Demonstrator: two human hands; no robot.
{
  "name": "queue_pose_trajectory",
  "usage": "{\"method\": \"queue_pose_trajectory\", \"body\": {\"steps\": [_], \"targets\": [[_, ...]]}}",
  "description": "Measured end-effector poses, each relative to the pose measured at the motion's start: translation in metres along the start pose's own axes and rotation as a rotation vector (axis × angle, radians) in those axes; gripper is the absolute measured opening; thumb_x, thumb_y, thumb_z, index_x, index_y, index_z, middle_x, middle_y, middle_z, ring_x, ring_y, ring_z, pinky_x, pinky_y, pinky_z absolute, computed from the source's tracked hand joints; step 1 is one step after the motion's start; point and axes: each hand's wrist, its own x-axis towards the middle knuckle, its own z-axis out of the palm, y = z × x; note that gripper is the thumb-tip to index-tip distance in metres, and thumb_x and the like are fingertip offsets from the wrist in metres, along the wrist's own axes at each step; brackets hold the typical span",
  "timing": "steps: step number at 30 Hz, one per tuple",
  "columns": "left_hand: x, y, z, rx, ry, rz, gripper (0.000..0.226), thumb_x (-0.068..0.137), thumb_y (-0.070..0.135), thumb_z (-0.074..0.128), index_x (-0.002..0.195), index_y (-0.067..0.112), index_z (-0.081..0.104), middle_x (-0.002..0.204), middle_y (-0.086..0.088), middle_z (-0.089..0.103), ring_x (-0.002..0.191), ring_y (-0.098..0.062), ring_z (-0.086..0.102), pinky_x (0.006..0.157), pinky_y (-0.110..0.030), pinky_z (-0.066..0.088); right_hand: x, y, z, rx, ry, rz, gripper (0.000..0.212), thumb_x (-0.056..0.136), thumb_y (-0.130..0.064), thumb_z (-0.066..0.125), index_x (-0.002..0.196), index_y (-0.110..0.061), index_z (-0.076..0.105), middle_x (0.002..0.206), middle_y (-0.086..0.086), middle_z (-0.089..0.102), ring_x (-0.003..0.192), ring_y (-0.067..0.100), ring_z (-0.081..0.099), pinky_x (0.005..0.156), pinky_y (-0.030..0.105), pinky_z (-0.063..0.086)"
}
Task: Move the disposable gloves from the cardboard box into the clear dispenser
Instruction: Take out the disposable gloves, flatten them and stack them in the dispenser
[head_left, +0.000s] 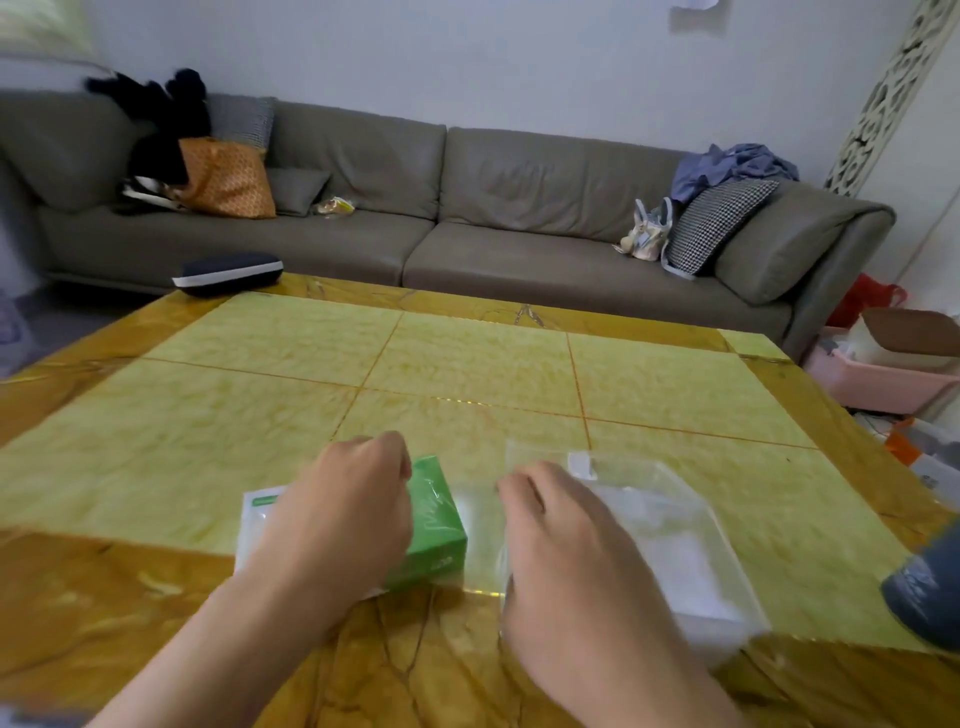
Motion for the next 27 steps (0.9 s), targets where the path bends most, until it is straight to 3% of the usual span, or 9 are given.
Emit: {"method": "queue_pose_trajectory", "body": {"steps": [3,6,9,12,15,19,22,25,27], "targets": [[0.004,-0.037,0.001,0.202,-0.213,-0.144,0.018,0.096,0.018,0.046,0.086,0.026,0.058,0.084,0.006,0.059,0.072,-0.015,0.063,0.069,-0.035,0.059,0.007,-0.028,0.04,-0.072,-0.183,-0.128,0.081,0.082,-0.007,0.069,0.156,-0.006,0.038,0.154,0.009,0.039,0.147,0.028,0.036,0.125,0.038,0.031],[0.002,-0.047,0.008,0.347,-0.403,-0.028,0.021,0.103,0.031,0.041,0.091,0.024,0.057,0.088,0.005,0.059,0.087,-0.018,0.063,0.078,-0.031,0.054,0.016,-0.039,0.087,-0.096,-0.205,-0.15,0.076,0.057,-0.035,0.087,0.128,-0.012,0.071,0.133,0.006,0.068,0.13,0.025,0.064,0.113,0.035,0.046],[0.0,-0.04,0.006,0.408,-0.498,0.05,0.031,0.106,0.035,0.034,0.106,0.022,0.063,0.114,-0.005,0.067,0.104,-0.027,0.063,0.087,-0.035,0.049,0.021,-0.038,0.109,-0.088,-0.177,-0.14,0.069,0.052,-0.04,0.089,0.116,-0.018,0.076,0.124,0.001,0.072,0.121,0.02,0.07,0.095,0.032,0.059],[0.002,-0.032,0.0,0.336,-0.534,0.05,0.03,0.105,0.027,0.035,0.076,0.035,0.038,0.121,-0.008,0.065,0.106,-0.03,0.058,0.086,-0.036,0.043,0.022,-0.038,0.111,-0.094,-0.149,-0.121,0.06,0.054,-0.034,0.086,0.112,-0.019,0.08,0.12,0.0,0.075,0.116,0.018,0.072,0.09,0.029,0.061],[0.001,-0.033,0.005,0.218,-0.458,0.0,0.039,0.104,0.025,0.038,0.068,0.034,0.025,0.087,0.0,0.055,0.091,-0.027,0.054,0.078,-0.035,0.042,0.023,-0.041,0.113,-0.09,-0.171,-0.077,0.064,0.046,-0.031,0.094,0.107,-0.017,0.082,0.117,0.002,0.077,0.114,0.02,0.074,0.089,0.03,0.062],[0.006,-0.052,0.007,0.009,-0.215,-0.144,0.026,0.092,0.022,0.049,0.068,0.011,0.053,0.078,-0.006,0.062,0.061,-0.023,0.053,0.057,-0.035,0.05,0.023,-0.04,0.113,-0.118,-0.165,-0.096,0.071,0.042,-0.031,0.101,0.108,-0.016,0.081,0.118,0.004,0.077,0.113,0.022,0.074,0.09,0.031,0.061],[0.009,-0.057,-0.005,-0.102,-0.049,-0.097,0.017,0.09,0.028,0.062,0.078,0.022,0.073,0.094,0.008,0.073,0.075,-0.005,0.063,0.068,-0.023,0.053,0.021,-0.039,0.112,-0.111,-0.191,-0.118,0.077,0.041,-0.04,0.1,0.112,-0.019,0.079,0.122,0.002,0.075,0.116,0.02,0.073,0.092,0.03,0.059],[0.008,-0.053,-0.018,-0.308,0.135,-0.044,0.008,0.085,0.03,0.079,0.081,0.033,0.072,0.095,0.023,0.068,0.091,0.007,0.06,0.074,-0.01,0.042,0.021,-0.041,0.111,-0.072,-0.192,-0.122,0.078,0.039,-0.044,0.098,0.111,-0.021,0.078,0.121,-0.001,0.075,0.114,0.018,0.073,0.092,0.028,0.057],[0.009,-0.058,-0.017,-0.298,0.103,-0.018,0.02,0.082,0.034,0.083,0.094,0.037,0.067,0.098,0.024,0.065,0.095,0.008,0.057,0.075,-0.011,0.041,0.021,-0.04,0.112,-0.082,-0.164,-0.142,0.081,0.037,-0.042,0.1,0.112,-0.019,0.078,0.121,0.001,0.075,0.114,0.019,0.073,0.093,0.029,0.056]]}}
